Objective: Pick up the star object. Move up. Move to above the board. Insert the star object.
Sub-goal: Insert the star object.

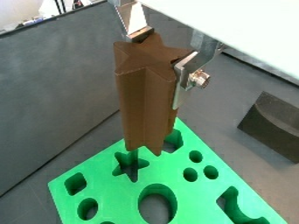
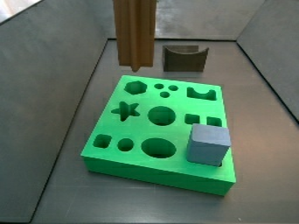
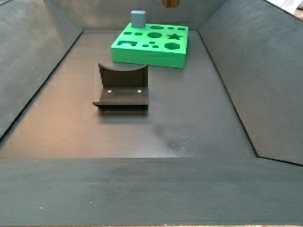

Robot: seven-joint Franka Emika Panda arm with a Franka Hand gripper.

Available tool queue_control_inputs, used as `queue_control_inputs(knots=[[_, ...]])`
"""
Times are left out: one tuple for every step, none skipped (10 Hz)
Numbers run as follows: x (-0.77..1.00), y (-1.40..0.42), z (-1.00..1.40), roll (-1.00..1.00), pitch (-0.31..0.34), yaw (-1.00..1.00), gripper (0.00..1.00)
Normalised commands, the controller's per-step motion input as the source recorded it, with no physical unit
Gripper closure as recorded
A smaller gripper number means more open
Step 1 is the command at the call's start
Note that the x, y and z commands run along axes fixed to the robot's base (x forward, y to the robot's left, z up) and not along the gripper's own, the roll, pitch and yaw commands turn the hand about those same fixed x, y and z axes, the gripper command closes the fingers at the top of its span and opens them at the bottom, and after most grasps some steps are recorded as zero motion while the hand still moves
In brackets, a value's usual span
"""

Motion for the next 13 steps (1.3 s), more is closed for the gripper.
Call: queue_control_inputs(knots=[[-0.09,-0.08,-0.35,0.09,-0.073,-0.03,1.00],[-0.12,-0.15,-0.62,0.13,-0.054,-0.26,1.00],[-0.04,-0.21,-0.72,0.14,-0.037,-0.39,1.00],[-0.01,-0.21,-0.77,0.15,-0.049,-0.38,1.00],[0.00,-0.04,-0.66,0.16,-0.030,-0.20,1.00],[0.00,0.00,-0.62,0.21,-0.016,0.00,1.00],[0.00,0.01,-0.62,0.20,0.000,0.00,1.00],[0.00,0.00,0.00,0.00,0.004,-0.01,1.00],[0.00,0.00,-0.02,0.00,0.000,0.00,1.00],[0.00,0.00,-0.15,0.04,-0.007,0.00,1.00],[0.00,-0.05,-0.37,0.13,-0.014,0.00,1.00],[0.00,-0.07,-0.49,0.13,-0.046,0.00,1.00],[-0.04,-0.04,-0.55,0.14,-0.067,0.00,1.00]])
